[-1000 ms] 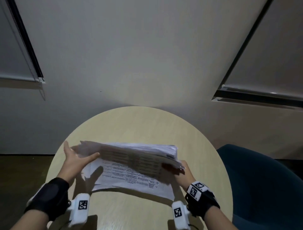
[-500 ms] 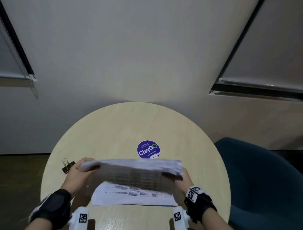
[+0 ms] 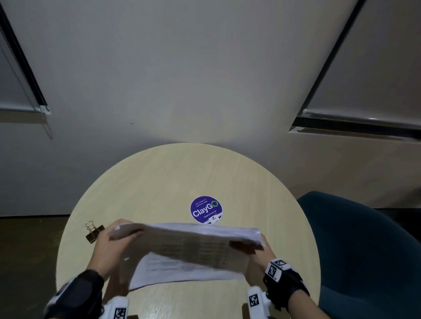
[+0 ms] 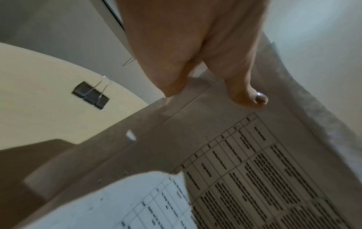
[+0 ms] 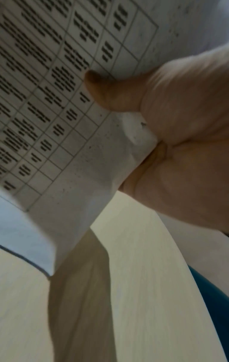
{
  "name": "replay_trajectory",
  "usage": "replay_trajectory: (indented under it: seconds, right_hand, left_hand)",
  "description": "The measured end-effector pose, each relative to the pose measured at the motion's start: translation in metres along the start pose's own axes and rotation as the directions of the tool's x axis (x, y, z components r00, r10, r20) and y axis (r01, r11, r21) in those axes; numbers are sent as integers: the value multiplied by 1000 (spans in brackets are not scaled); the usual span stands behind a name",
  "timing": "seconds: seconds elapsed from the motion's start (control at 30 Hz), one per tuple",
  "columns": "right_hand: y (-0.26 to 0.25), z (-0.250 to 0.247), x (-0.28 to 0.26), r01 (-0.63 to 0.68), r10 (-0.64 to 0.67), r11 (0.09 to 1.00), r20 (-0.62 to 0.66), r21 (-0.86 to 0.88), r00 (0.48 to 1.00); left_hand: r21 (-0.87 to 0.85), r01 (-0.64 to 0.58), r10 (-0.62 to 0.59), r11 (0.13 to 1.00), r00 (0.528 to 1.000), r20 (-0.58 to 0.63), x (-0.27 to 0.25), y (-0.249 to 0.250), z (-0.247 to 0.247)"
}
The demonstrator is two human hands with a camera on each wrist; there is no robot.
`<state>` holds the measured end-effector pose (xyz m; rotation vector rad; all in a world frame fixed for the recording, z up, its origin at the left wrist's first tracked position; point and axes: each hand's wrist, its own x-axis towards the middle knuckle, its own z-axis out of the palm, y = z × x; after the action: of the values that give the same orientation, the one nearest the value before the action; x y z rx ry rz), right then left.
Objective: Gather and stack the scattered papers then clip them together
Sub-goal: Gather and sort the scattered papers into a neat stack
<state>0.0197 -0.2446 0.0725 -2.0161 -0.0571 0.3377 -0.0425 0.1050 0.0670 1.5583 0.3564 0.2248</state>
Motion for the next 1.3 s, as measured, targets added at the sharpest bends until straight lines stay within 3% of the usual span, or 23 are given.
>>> replay_trajectory:
  seconds: [0.13, 0.23, 0.43, 0.5, 0.57, 0.6, 0.67, 0.77, 0.8, 0.9, 1.0, 1.07, 1.2, 1.3]
  right_hand:
    - [23, -1, -4, -115, 116, 993, -37, 35, 993]
    - [27, 4, 6, -230, 269, 926, -97, 298, 958]
    - [-19, 25, 14, -4, 92, 874, -157, 486, 983]
    - [-17, 24, 25, -17, 115, 874, -171, 486, 979]
    - [-12, 25, 33, -100, 184, 890, -151, 444, 971]
    - [-8, 28, 34, -169, 240, 902, -137, 396, 961]
    - [0, 32, 31, -278, 313, 916, -82, 290, 946]
    - [20, 35, 20, -499, 503, 864, 62, -66, 862]
    - [27, 35, 18, -538, 546, 835, 49, -118, 836]
    - [36, 38, 17, -585, 594, 781, -25, -218, 804]
    - [48, 43, 20, -540, 572, 806, 85, -243, 816]
    - [57, 43, 23, -533, 563, 819, 114, -212, 819]
    - [38, 34, 21, -469, 472, 880, -23, 77, 881]
    - [12, 28, 21, -231, 289, 936, -209, 266, 934]
  left_hand:
    - [-51, 66, -64, 997, 997, 49, -16, -13, 4]
    - [-162, 130, -122, 978, 991, 61, -26, -4, 16]
    - [-20, 93, -95, 995, 986, -133, -10, 18, 27]
    - [21, 125, -120, 992, 982, -144, -4, 19, 28]
    - [27, 223, -218, 974, 969, -116, 6, -2, 20]
    - [12, 305, -303, 952, 949, -88, 8, -13, 15]
    - [135, 457, -459, 879, 888, -18, 9, -40, 9]
    - [336, 545, -579, 768, 815, 2, 3, -71, 3]
    - [369, 567, -607, 736, 795, -12, 1, -77, 1]
    - [430, 615, -656, 661, 752, -66, -4, -80, 0]
    - [384, 666, -703, 640, 709, -56, -6, -80, 8]
    - [348, 661, -692, 665, 720, -46, -6, -79, 10]
    - [227, 496, -518, 838, 854, 48, 3, -65, 15]
    - [139, 281, -295, 949, 952, 87, 14, -25, 23]
